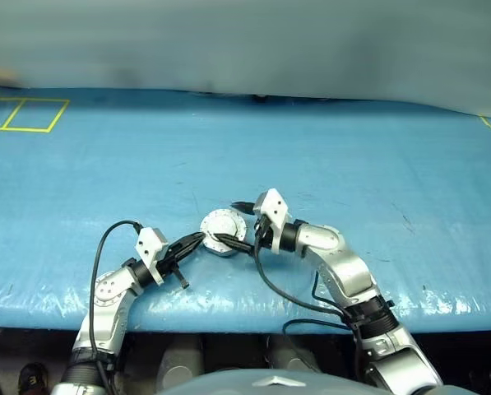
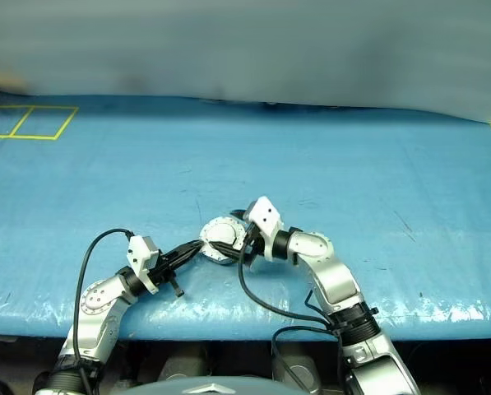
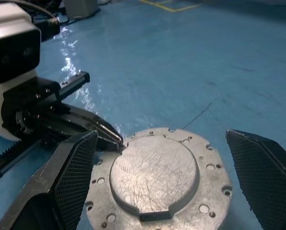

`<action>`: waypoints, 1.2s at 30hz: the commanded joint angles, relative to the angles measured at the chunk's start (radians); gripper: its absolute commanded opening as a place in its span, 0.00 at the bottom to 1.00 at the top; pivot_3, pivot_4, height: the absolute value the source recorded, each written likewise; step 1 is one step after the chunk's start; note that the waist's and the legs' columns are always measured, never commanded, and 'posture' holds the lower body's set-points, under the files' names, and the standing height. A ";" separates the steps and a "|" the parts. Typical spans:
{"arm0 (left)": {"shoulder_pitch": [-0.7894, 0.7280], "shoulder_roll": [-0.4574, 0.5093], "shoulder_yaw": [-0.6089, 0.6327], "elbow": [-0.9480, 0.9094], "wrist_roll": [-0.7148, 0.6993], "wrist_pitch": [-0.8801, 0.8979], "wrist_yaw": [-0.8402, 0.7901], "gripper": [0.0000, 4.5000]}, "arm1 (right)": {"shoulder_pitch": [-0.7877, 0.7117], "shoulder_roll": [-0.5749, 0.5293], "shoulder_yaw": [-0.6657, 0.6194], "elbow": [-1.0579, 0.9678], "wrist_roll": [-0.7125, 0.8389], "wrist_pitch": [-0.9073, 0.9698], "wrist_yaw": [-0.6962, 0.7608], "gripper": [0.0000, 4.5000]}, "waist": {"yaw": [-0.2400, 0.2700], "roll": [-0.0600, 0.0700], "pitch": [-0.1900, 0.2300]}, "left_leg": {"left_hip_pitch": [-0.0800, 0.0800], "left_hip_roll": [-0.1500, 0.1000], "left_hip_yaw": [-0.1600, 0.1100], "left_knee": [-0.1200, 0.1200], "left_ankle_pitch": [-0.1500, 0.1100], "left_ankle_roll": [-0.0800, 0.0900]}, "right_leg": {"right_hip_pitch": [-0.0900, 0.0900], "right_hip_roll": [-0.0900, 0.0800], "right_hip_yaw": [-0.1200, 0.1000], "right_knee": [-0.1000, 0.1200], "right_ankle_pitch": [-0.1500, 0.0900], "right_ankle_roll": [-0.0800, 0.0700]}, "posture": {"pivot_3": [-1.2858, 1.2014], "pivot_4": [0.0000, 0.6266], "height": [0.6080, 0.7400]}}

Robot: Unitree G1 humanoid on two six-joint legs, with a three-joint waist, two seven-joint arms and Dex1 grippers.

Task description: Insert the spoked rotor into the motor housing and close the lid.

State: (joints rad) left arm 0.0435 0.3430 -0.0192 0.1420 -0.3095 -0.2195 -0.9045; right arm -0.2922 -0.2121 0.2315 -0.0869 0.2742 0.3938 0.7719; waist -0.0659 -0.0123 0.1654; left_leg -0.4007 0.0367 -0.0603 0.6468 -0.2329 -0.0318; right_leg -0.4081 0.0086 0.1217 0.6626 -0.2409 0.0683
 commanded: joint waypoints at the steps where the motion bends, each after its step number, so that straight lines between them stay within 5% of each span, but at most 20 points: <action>1: 0.005 -0.004 -0.014 0.003 0.005 0.006 0.001 0.00 | -0.010 0.029 -0.113 -0.050 0.126 0.153 -0.071 0.99 | 0.000 0.000 0.000 | 0.000 0.000 0.000 0.000 0.000 0.000 | 0.000 0.000 0.000 0.000 0.000 0.000 | 0.52 0.24 1.00; 12: 0.010 -0.003 -0.016 -0.003 0.008 0.001 0.003 0.00 | 0.052 0.047 -0.332 0.031 0.463 0.612 -0.121 0.99 | -0.001 0.000 0.000 | -0.002 0.000 0.000 -0.001 0.000 0.000 | -0.001 0.000 0.000 -0.001 0.000 0.000 | 0.52 0.24 1.00; 23: 0.020 0.001 -0.012 -0.001 0.010 -0.009 0.009 0.00 | 0.055 0.129 -0.353 0.132 0.526 0.706 -0.176 0.99 | -0.005 0.000 0.000 | -0.002 0.000 0.000 -0.001 0.000 0.000 | -0.001 0.000 0.000 -0.001 0.000 0.000 | 0.52 0.24 1.00; 26: 0.024 0.002 -0.013 -0.004 0.012 -0.010 0.012 0.00 | 0.048 0.153 -0.371 0.154 0.548 0.712 -0.189 0.86 | -0.006 0.000 0.000 | -0.002 0.000 0.000 -0.001 0.000 0.000 | -0.001 0.000 0.000 -0.001 0.000 0.000 | 0.52 0.24 1.00; 32: 0.032 0.001 -0.013 -0.007 0.012 -0.012 0.015 0.00 | 0.042 0.160 -0.383 0.164 0.569 0.721 -0.196 0.42 | -0.008 0.001 0.000 | -0.003 0.000 0.000 -0.001 0.000 0.000 | -0.002 0.000 0.000 -0.002 0.000 0.000 | 0.52 0.24 1.00; 36: 0.035 -0.002 -0.014 -0.007 0.005 -0.009 0.014 0.00 | 0.042 0.160 -0.387 0.164 0.587 0.726 -0.198 0.26 | -0.009 0.001 0.000 | -0.003 0.000 0.000 -0.001 0.000 0.000 | -0.003 0.000 0.000 -0.001 0.000 0.000 | 0.52 0.24 1.00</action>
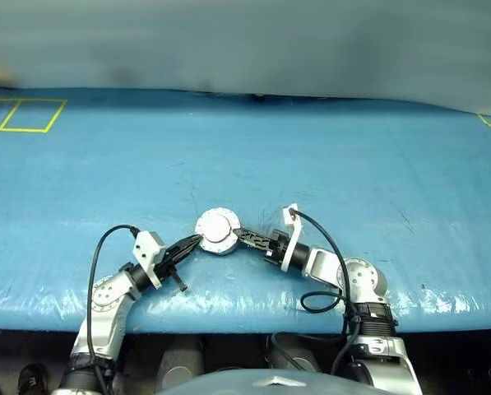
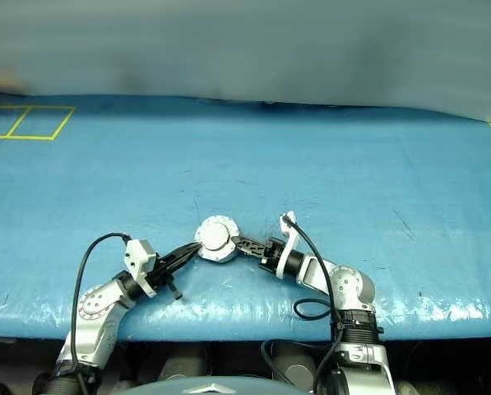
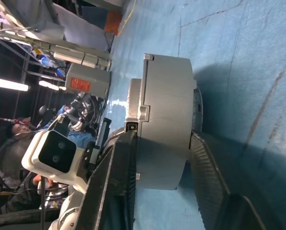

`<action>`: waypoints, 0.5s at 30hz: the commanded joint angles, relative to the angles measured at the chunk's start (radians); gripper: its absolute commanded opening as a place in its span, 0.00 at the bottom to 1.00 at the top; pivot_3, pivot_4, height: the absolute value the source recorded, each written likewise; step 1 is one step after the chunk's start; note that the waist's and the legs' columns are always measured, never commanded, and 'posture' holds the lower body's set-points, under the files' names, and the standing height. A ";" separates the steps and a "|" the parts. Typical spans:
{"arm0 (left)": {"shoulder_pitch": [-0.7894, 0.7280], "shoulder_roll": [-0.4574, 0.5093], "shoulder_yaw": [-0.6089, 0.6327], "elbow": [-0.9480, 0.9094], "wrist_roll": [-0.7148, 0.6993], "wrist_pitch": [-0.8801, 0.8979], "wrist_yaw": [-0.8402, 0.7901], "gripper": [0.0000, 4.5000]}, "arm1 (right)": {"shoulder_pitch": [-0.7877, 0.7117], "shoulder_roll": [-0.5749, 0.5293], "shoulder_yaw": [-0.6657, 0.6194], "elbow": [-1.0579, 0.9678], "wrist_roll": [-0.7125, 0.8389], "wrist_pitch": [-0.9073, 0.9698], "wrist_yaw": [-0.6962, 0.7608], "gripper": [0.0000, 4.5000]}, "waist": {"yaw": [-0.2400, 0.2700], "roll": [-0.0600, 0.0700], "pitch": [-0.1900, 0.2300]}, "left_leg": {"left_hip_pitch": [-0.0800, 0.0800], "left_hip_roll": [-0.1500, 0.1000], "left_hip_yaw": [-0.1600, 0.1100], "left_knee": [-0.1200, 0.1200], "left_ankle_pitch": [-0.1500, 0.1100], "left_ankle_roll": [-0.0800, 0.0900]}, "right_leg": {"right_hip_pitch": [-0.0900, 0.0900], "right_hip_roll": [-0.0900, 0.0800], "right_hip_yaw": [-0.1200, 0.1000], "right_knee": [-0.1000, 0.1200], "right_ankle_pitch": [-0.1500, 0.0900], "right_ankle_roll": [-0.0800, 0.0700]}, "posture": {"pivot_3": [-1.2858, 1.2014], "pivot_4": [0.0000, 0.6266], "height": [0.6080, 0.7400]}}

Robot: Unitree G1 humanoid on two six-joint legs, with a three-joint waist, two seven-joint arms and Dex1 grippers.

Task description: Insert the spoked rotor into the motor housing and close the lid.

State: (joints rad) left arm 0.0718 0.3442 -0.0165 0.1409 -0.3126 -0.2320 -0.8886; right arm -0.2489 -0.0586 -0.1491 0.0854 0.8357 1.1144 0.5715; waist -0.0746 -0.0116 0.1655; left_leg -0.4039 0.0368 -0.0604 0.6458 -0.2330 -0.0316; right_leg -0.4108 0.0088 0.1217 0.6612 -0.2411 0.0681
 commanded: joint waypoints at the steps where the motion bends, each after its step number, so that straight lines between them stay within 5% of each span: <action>1: 0.008 -0.004 -0.018 -0.006 0.006 0.005 -0.003 0.00 | -0.001 0.006 -0.003 -0.009 0.025 0.007 0.001 0.26 | -0.001 0.000 0.000 | 0.000 0.000 0.000 0.000 0.000 0.000 | 0.000 0.000 0.000 0.000 0.000 0.000 | 0.52 0.24 1.00; 6: 0.013 -0.026 -0.001 -0.016 -0.014 0.029 0.032 0.00 | 0.001 0.009 0.006 -0.007 0.015 0.000 -0.011 0.26 | -0.001 0.000 0.000 | 0.000 0.000 0.000 0.000 0.000 0.000 | 0.000 0.000 0.000 0.000 0.000 0.000 | 0.52 0.24 1.00; 15: 0.014 -0.188 0.171 -0.220 -0.481 0.358 0.154 0.00 | -0.023 0.083 -0.138 -0.009 0.131 -0.029 -0.067 0.26 | -0.007 -0.001 0.001 | -0.006 0.001 -0.001 0.001 0.000 0.000 | -0.005 0.001 0.000 0.000 0.002 0.004 | 0.52 0.24 1.00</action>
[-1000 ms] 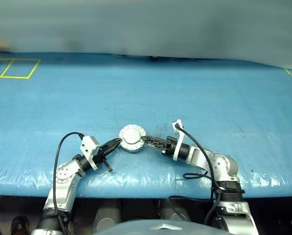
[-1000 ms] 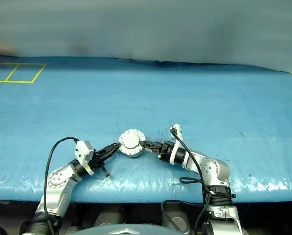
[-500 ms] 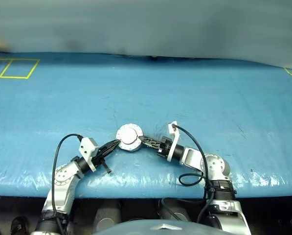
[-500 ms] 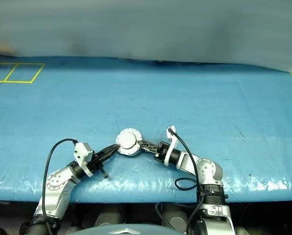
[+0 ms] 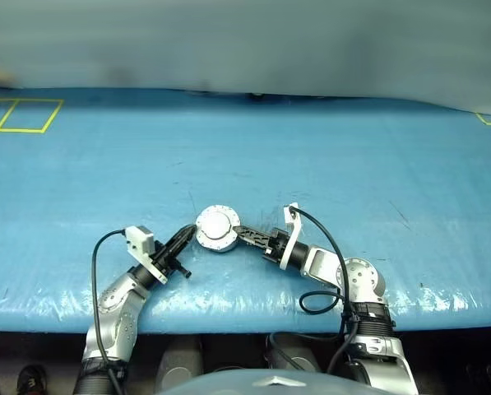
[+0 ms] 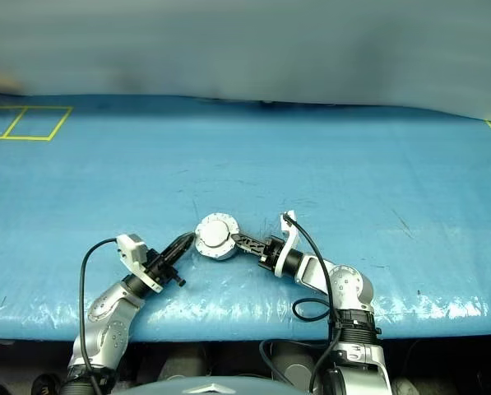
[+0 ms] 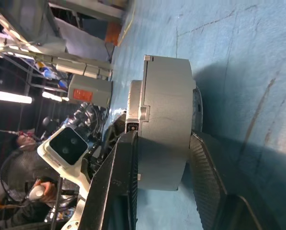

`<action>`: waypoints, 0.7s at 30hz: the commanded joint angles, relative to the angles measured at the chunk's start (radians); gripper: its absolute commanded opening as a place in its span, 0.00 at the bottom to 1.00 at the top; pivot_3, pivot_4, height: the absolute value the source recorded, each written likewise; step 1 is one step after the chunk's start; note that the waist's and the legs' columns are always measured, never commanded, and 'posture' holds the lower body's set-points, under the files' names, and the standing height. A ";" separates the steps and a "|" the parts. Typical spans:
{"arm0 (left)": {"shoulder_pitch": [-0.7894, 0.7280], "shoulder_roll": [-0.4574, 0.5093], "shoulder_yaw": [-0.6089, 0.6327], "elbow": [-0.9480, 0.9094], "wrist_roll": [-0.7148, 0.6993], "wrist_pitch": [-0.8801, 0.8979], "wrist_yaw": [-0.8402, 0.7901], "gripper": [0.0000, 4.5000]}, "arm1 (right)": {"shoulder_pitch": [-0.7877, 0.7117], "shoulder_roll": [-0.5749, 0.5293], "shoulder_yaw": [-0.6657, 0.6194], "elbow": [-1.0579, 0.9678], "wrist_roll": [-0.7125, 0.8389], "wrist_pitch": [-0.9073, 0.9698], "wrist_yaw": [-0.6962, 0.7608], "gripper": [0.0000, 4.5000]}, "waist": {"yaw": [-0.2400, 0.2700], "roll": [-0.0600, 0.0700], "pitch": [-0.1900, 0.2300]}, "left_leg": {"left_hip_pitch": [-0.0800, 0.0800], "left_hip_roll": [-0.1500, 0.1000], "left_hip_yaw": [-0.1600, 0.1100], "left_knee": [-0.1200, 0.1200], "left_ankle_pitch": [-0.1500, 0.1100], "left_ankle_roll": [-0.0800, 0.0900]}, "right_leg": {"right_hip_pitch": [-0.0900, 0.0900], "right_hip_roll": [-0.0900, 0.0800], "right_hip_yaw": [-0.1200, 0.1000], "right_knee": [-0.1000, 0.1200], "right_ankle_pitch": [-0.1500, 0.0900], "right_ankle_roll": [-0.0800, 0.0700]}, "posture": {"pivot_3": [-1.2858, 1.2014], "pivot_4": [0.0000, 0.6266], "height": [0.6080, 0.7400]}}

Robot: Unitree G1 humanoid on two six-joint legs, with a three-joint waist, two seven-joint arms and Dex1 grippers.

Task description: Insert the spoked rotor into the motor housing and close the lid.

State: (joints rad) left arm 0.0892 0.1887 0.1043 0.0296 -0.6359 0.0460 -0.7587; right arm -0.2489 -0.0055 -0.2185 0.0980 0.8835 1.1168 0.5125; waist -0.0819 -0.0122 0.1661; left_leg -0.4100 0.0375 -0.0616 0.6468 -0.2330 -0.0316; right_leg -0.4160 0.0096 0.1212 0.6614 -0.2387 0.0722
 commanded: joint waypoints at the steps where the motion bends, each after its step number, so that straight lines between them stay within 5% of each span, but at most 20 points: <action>1: 0.000 -0.042 0.057 -0.130 -0.188 0.107 0.031 0.04 | -0.026 0.040 -0.085 -0.029 0.099 -0.039 -0.013 0.26 | 0.000 0.000 0.000 | -0.001 0.000 0.000 0.000 0.000 0.000 | -0.001 0.000 0.000 -0.001 0.001 0.001 | 0.52 0.24 1.00; 15: 0.007 -0.098 0.086 -0.196 -0.581 0.495 0.082 1.00 | -0.037 0.089 -0.111 -0.137 0.303 -0.019 -0.046 0.26 | -0.004 0.002 0.002 | -0.003 0.000 -0.001 0.000 -0.001 0.001 | -0.002 0.000 -0.001 -0.002 0.000 0.000 | 0.52 0.24 1.00; 21: -0.002 -0.100 0.083 -0.194 -0.620 0.570 0.085 1.00 | -0.023 0.094 -0.068 -0.165 0.343 -0.005 -0.055 0.26 | -0.004 0.002 0.002 | -0.003 -0.001 -0.001 0.000 -0.001 0.001 | -0.002 0.000 -0.001 -0.002 0.000 0.000 | 0.52 0.24 1.00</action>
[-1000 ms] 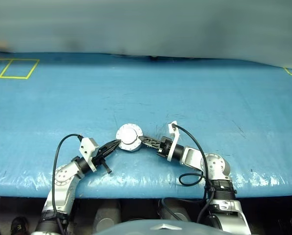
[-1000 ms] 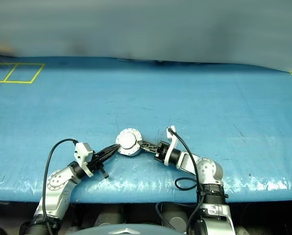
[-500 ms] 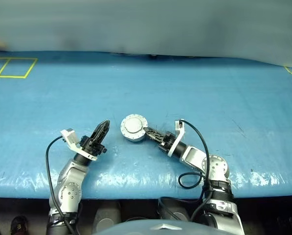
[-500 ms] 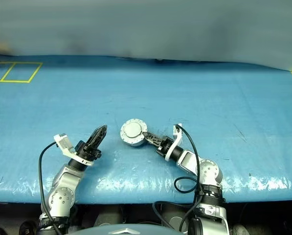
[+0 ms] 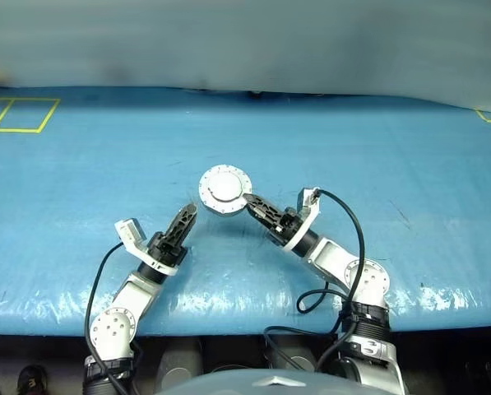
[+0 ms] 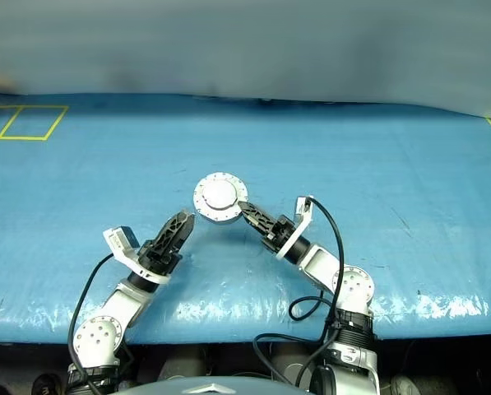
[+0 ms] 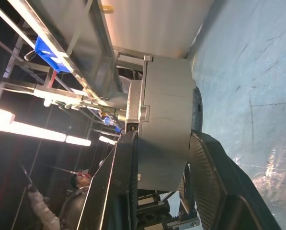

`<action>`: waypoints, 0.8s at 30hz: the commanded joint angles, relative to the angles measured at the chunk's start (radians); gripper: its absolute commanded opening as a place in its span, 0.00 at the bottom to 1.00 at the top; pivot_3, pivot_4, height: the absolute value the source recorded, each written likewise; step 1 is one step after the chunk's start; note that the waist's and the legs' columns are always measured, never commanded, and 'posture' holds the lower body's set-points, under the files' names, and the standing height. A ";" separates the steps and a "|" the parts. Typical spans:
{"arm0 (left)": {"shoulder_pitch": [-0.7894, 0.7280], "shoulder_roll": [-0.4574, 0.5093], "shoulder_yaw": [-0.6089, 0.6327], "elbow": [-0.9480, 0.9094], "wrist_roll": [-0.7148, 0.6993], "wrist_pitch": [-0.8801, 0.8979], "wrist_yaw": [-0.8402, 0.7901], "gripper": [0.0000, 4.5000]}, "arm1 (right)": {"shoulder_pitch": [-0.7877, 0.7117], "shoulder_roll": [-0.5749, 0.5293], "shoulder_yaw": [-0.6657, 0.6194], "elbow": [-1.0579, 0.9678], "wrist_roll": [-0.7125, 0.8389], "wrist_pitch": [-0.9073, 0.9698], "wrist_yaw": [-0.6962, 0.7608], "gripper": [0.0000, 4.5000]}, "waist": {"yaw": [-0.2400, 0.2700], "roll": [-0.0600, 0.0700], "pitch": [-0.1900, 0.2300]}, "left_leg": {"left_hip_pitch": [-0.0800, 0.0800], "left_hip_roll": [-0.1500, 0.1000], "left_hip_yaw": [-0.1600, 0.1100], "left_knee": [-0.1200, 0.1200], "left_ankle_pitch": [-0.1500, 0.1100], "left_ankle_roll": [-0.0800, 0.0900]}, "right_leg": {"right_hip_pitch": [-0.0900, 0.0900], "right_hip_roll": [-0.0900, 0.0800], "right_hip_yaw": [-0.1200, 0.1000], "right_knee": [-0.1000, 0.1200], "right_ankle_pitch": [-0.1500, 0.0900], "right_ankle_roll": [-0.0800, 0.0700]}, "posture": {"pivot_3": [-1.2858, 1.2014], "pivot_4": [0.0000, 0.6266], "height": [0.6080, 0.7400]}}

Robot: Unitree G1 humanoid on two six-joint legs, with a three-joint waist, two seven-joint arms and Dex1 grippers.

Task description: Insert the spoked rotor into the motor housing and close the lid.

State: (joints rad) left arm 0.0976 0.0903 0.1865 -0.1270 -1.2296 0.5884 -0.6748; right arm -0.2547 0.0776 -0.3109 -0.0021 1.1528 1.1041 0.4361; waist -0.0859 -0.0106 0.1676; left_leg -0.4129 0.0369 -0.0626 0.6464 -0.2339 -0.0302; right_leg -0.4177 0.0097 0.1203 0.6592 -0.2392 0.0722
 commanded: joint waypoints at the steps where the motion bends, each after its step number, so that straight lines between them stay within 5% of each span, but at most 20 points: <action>1: -0.014 -0.003 0.001 -0.033 -0.023 0.031 0.002 1.00 | -0.012 0.008 0.039 -0.073 0.075 0.013 0.029 0.26 | 0.000 0.000 0.000 | 0.000 0.000 0.000 0.000 0.000 0.000 | 0.000 0.000 0.000 0.000 0.000 0.000 | 0.52 0.24 1.00; 13: -0.062 -0.039 -0.005 -0.016 0.028 0.007 -0.042 1.00 | 0.017 -0.020 0.126 -0.105 0.070 0.004 0.052 0.26 | 0.002 0.000 0.000 | 0.000 0.000 0.000 0.000 0.000 0.000 | 0.000 0.000 0.000 0.000 -0.001 -0.001 | 0.52 0.24 1.00; 20: -0.058 -0.036 -0.004 -0.007 0.039 0.026 -0.061 0.59 | 0.009 -0.023 0.120 -0.086 0.065 -0.030 0.038 0.26 | 0.001 0.000 0.000 | 0.000 0.000 0.000 0.000 0.000 0.000 | 0.000 0.000 0.000 0.000 -0.001 -0.001 | 0.52 0.24 1.00; 24: -0.055 -0.049 0.012 -0.003 0.038 0.033 -0.007 0.55 | 0.007 -0.025 0.132 -0.082 0.050 -0.049 0.030 0.26 | 0.001 0.000 0.000 | 0.000 0.000 0.000 0.000 0.000 0.000 | 0.000 0.000 0.000 0.000 -0.001 -0.001 | 0.52 0.24 1.00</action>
State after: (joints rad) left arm 0.0456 0.0473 0.1881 -0.1145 -1.1894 0.6237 -0.6917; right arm -0.2291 0.0422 -0.1819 -0.0555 1.1710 1.0754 0.4533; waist -0.0845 -0.0108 0.1677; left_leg -0.4131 0.0368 -0.0626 0.6465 -0.2339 -0.0303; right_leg -0.4178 0.0096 0.1204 0.6589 -0.2397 0.0714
